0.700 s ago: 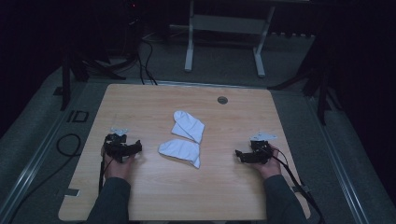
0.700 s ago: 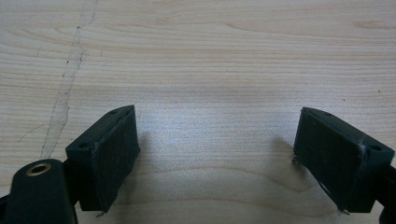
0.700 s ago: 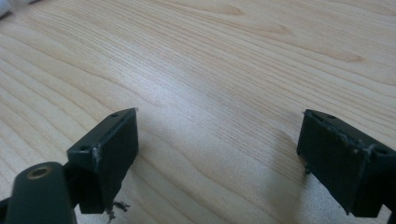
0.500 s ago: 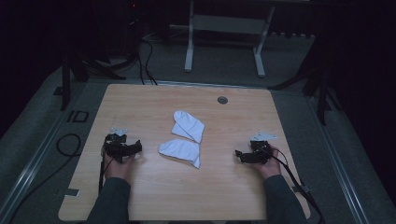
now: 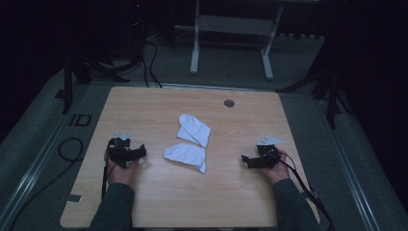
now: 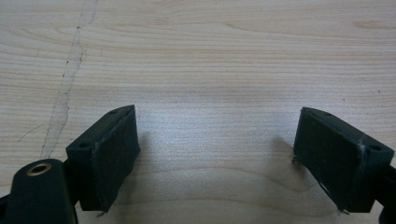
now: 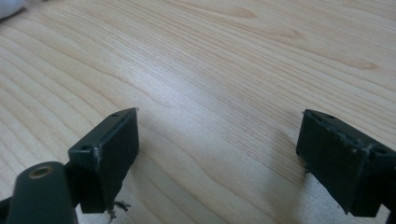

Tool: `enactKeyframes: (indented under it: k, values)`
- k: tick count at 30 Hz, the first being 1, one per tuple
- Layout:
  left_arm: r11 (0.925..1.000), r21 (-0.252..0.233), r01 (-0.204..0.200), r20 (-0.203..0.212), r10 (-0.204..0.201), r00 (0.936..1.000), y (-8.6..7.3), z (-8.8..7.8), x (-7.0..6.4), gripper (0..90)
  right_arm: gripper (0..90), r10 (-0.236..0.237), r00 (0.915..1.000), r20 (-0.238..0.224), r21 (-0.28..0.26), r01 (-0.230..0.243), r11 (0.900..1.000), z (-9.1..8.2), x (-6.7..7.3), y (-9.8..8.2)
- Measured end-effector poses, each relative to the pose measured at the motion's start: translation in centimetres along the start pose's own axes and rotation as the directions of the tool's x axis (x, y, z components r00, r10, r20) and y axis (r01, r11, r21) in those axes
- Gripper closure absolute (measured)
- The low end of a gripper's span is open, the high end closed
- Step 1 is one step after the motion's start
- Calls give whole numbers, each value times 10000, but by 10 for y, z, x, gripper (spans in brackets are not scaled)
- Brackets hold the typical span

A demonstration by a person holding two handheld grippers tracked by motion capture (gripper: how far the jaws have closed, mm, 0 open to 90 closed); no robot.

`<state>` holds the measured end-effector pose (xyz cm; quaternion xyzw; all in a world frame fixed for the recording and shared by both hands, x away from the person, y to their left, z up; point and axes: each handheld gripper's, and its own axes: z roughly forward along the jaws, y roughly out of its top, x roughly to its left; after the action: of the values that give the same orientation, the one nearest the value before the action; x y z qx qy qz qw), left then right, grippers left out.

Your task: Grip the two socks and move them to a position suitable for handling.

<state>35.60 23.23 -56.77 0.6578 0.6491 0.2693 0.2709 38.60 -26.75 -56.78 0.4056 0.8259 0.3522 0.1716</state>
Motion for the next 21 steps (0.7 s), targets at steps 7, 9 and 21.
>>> enactKeyframes:
  k: [7,9,21]
  values:
    - [10000,-2,0,4,0,10000,0,0,0,141,135,-4,10000,-5,-15,4,10000,0,1,0]
    - [10000,1,-7,5,7,10000,0,0,0,141,176,5,10000,-25,-89,-5,10000,0,2,0]
    - [10000,-4,-10,22,10,10000,0,0,0,141,329,-113,9999,-129,389,118,9992,-6,6,6]
